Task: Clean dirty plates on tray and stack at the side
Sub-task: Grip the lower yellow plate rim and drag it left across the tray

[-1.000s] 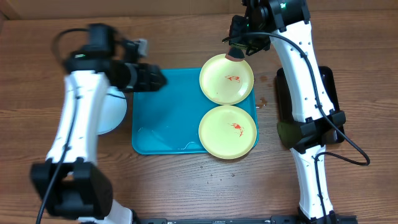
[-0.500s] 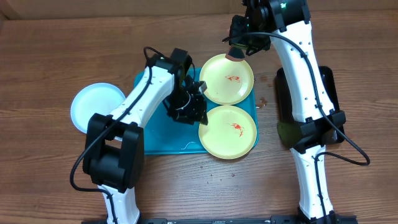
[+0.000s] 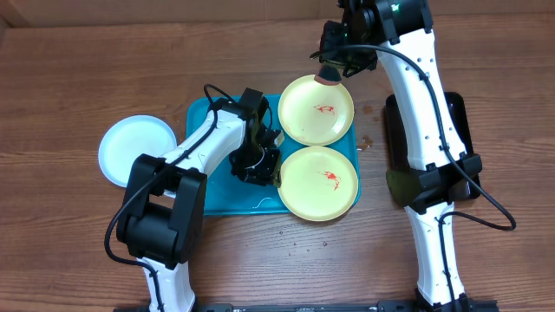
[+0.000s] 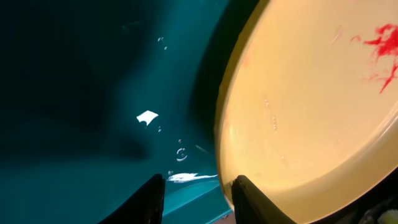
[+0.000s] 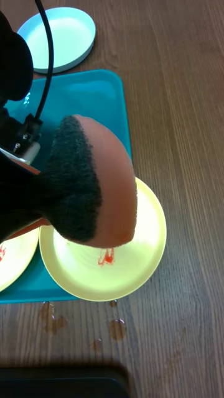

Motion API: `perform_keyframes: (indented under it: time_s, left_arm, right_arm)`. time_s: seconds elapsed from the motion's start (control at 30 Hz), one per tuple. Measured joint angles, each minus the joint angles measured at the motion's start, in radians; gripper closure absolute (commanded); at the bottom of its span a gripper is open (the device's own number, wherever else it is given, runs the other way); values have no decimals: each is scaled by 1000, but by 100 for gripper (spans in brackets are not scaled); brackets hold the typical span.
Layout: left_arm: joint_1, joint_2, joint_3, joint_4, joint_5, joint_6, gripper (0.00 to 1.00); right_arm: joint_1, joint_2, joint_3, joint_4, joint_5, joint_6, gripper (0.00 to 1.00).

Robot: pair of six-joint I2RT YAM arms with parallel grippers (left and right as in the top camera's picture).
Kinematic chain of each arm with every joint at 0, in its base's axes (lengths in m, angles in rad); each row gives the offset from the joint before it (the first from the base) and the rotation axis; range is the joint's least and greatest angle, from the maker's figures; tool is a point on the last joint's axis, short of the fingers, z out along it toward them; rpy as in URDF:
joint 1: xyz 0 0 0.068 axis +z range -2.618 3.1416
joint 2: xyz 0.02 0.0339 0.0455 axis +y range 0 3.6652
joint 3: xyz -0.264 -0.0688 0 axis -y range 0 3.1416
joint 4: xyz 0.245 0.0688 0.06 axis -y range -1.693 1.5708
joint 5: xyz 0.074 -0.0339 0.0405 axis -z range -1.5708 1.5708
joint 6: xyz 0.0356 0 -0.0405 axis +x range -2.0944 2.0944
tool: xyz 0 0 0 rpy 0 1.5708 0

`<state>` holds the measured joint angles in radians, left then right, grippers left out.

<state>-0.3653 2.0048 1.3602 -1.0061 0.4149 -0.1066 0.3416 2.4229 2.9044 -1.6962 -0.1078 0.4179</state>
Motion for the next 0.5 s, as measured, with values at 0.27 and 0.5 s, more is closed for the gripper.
perform_keyframes:
  time_s: [0.27,0.5]
  left_arm:
    - [0,0,0,17,23,0,63]
    - [0,0,0,49,-2,1,77]
  right_arm:
    - [-1,0,0,-1,0,0,96]
    - [0,0,0,-1,0,0,96]
